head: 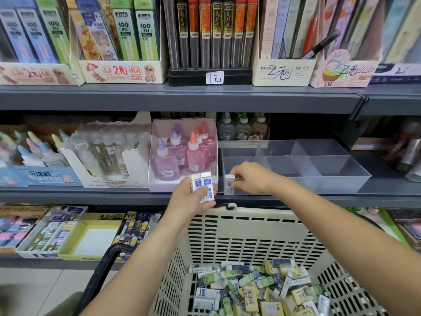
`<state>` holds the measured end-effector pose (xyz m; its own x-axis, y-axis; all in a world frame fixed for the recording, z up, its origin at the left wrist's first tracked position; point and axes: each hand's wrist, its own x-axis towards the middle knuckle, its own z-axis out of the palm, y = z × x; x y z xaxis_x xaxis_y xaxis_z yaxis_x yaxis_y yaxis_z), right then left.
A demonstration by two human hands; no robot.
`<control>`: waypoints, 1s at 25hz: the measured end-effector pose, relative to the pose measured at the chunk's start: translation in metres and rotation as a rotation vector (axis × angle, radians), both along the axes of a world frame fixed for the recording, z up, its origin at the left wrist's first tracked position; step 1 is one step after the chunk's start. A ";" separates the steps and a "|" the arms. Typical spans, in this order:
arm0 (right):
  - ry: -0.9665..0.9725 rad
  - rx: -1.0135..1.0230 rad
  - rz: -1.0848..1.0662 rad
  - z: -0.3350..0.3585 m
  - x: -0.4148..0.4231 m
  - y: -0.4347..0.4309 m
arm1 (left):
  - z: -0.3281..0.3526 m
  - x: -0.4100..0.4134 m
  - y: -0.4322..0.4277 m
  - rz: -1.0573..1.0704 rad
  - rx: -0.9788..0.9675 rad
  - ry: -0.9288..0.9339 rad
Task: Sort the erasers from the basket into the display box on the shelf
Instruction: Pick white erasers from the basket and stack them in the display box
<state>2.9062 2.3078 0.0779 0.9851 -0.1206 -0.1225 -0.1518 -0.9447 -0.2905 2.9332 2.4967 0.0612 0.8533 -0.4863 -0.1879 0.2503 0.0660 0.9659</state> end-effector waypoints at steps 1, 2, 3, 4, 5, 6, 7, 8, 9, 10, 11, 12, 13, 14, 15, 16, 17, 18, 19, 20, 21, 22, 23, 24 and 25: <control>-0.011 0.024 -0.013 -0.001 0.002 0.003 | 0.001 0.001 -0.001 0.009 -0.002 0.001; -0.008 0.045 -0.029 -0.002 0.003 0.005 | 0.001 0.003 -0.001 0.016 -0.003 0.002; 0.001 0.061 -0.042 -0.002 0.003 0.008 | 0.002 0.004 -0.001 0.019 -0.006 0.003; -0.004 0.075 -0.053 0.001 0.002 0.009 | 0.003 0.005 -0.001 0.016 -0.013 0.004; -0.047 0.093 -0.065 0.004 -0.001 0.010 | 0.004 0.005 -0.001 0.005 -0.019 0.007; -0.133 0.121 -0.077 0.009 -0.003 0.011 | 0.006 0.005 -0.002 -0.012 -0.022 0.011; -0.243 0.176 -0.099 0.014 -0.007 0.012 | 0.009 0.005 -0.003 -0.035 -0.021 0.015; -0.334 0.263 -0.131 0.019 -0.011 0.015 | 0.012 0.004 -0.006 -0.061 -0.016 0.019; -0.379 0.371 -0.154 0.025 -0.014 0.018 | 0.015 0.003 -0.009 -0.088 -0.010 0.017; -0.373 0.466 -0.156 0.030 -0.018 0.022 | 0.018 0.002 -0.012 -0.114 -0.005 0.009; -0.332 0.524 -0.147 0.035 -0.021 0.026 | 0.020 0.000 -0.015 -0.138 -0.006 0.005; -0.286 0.553 -0.136 0.037 -0.023 0.027 | 0.022 -0.001 -0.019 -0.157 -0.017 0.015; -0.252 0.586 -0.138 0.039 -0.024 0.027 | 0.021 -0.002 -0.020 -0.163 -0.043 0.048; -0.237 0.635 -0.158 0.041 -0.025 0.025 | 0.020 -0.002 -0.021 -0.157 -0.078 0.098; -0.232 0.695 -0.193 0.043 -0.026 0.021 | 0.019 -0.002 -0.020 -0.149 -0.106 0.147; -0.226 0.740 -0.228 0.043 -0.027 0.018 | 0.016 -0.001 -0.019 -0.150 -0.114 0.179; -0.216 0.757 -0.250 0.042 -0.027 0.016 | 0.014 0.000 -0.018 -0.163 -0.105 0.191; -0.210 0.760 -0.256 0.042 -0.027 0.014 | 0.012 0.000 -0.017 -0.179 -0.094 0.185; -0.217 0.771 -0.257 0.041 -0.026 0.012 | 0.010 0.000 -0.017 -0.183 -0.084 0.166; -0.243 0.782 -0.258 0.041 -0.023 0.008 | 0.009 0.001 -0.017 -0.164 -0.070 0.135; -0.285 0.776 -0.261 0.042 -0.019 0.005 | 0.008 0.003 -0.017 -0.126 -0.049 0.092; -0.339 0.724 -0.265 0.044 -0.016 0.000 | 0.007 0.007 -0.017 -0.080 -0.021 0.042; -0.387 0.618 -0.264 0.044 -0.012 -0.005 | 0.006 0.011 -0.017 -0.034 0.006 -0.001; -0.410 0.483 -0.252 0.043 -0.007 -0.008 | 0.006 0.016 -0.016 0.005 0.023 -0.027; -0.406 0.370 -0.233 0.040 -0.004 -0.008 | 0.005 0.020 -0.015 0.033 0.034 -0.036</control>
<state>2.9026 2.3003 0.1179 0.9147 -0.3602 0.1830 -0.1509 -0.7248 -0.6722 2.9535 2.4816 0.0661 0.8755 -0.4513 -0.1727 0.2135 0.0406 0.9761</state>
